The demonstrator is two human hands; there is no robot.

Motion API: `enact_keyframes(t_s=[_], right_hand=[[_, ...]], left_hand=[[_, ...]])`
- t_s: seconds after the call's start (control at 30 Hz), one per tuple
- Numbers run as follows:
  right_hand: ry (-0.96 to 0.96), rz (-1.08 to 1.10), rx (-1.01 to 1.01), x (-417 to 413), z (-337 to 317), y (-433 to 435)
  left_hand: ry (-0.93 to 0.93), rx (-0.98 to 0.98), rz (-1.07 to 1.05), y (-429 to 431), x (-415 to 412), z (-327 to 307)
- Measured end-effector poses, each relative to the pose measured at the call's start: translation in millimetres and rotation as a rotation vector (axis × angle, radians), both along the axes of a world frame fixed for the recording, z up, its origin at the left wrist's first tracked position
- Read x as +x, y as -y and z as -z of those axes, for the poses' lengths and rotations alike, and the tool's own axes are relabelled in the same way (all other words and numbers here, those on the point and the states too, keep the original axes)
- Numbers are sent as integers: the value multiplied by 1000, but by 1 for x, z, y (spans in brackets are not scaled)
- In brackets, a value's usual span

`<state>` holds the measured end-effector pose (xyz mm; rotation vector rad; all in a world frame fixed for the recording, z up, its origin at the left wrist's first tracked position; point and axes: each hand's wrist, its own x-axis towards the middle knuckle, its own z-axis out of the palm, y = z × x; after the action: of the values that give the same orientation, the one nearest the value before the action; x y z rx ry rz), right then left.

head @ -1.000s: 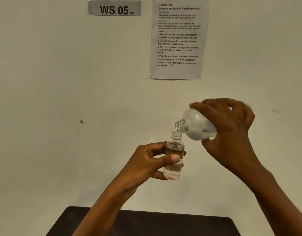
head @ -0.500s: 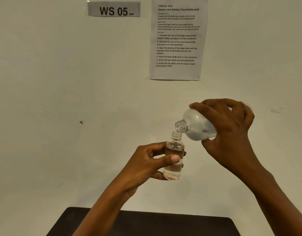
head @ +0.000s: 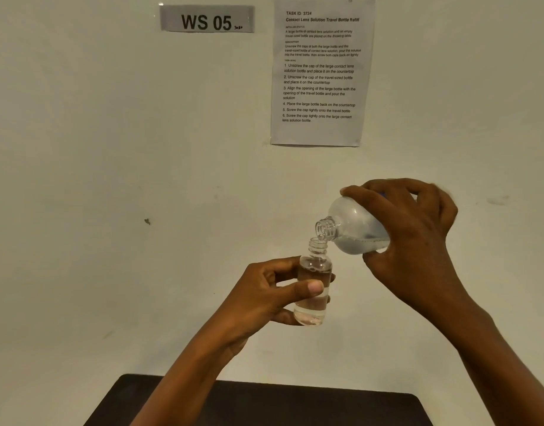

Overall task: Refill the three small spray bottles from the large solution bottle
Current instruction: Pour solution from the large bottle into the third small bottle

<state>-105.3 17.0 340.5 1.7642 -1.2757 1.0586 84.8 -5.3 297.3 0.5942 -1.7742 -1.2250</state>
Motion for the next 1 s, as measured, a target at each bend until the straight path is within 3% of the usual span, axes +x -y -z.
enact_keyframes(t_s=[1.0], right_hand=[[-5,0,0,0,0,0]], left_hand=[[-4,-9,4,0,0,0]])
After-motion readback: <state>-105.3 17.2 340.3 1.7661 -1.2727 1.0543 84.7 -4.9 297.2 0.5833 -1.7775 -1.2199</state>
